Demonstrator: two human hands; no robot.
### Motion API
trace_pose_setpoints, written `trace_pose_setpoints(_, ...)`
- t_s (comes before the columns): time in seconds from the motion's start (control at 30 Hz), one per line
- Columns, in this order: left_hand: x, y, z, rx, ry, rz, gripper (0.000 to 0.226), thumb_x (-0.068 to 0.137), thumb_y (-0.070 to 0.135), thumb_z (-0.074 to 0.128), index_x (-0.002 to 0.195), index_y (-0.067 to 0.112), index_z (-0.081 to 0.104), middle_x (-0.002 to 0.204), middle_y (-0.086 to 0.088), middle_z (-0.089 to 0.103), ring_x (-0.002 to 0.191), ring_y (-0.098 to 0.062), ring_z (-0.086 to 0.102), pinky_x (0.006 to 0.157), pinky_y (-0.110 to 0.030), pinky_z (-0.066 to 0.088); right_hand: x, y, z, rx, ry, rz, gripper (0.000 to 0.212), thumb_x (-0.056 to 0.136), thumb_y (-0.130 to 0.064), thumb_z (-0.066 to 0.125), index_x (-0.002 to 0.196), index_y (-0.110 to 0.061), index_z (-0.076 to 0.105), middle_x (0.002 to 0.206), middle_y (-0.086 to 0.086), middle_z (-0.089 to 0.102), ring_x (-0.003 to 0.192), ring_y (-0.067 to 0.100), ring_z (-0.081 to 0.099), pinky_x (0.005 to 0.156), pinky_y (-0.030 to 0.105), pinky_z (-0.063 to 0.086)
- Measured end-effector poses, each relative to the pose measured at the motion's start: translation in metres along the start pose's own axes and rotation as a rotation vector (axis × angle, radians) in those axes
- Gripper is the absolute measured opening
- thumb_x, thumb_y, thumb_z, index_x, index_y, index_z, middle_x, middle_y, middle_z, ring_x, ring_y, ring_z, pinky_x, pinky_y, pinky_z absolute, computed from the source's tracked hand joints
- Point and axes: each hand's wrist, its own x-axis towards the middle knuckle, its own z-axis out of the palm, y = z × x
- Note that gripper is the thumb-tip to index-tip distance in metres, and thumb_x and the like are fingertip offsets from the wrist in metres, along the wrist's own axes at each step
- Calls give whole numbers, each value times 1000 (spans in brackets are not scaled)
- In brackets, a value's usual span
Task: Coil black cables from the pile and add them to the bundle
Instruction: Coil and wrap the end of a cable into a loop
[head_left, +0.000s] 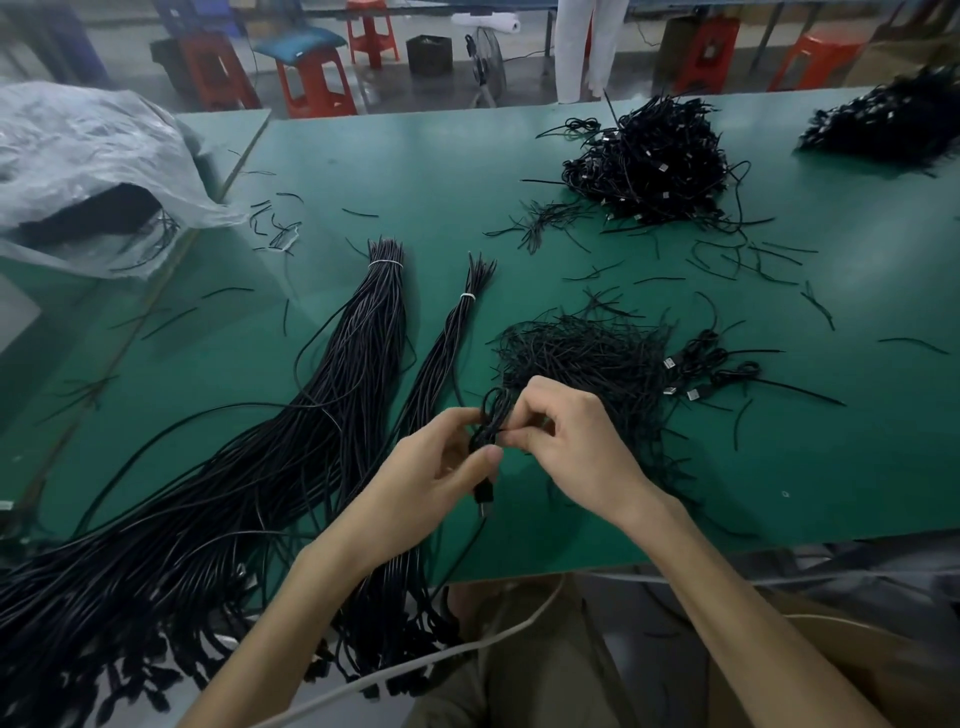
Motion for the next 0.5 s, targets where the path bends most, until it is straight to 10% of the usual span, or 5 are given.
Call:
trace_pose_setpoints(0.13,-2,6,-3,-224,4,31,68,101,29,54,159,16,24,92,-9,75,90,-25,76,89,-39,60,-2,-3,4,-89,38,-84,28,90,6,68,75,-13,54,80,-13,47,71,8,49,67,31,47)
trace_pose_setpoints(0.27,-3,10,-12,-137,-96,153,53,106,-7,40,153,16,40,102,-5,74,91,-26,75,89,-40,59,-8,-1,7,-99,53,-139,29,87,16,61,78,-11,52,82,-9,44,68,10,42,61,23,32)
trace_pose_setpoints(0.5,2,12,-21,545,114,208,46,91,62,48,120,33,68,93,14,45,85,-5,49,70,-23,44,-14,-5,18,-34,40,-118,36,88,9,69,77,-18,48,81,-7,44,69,14,44,61,25,32)
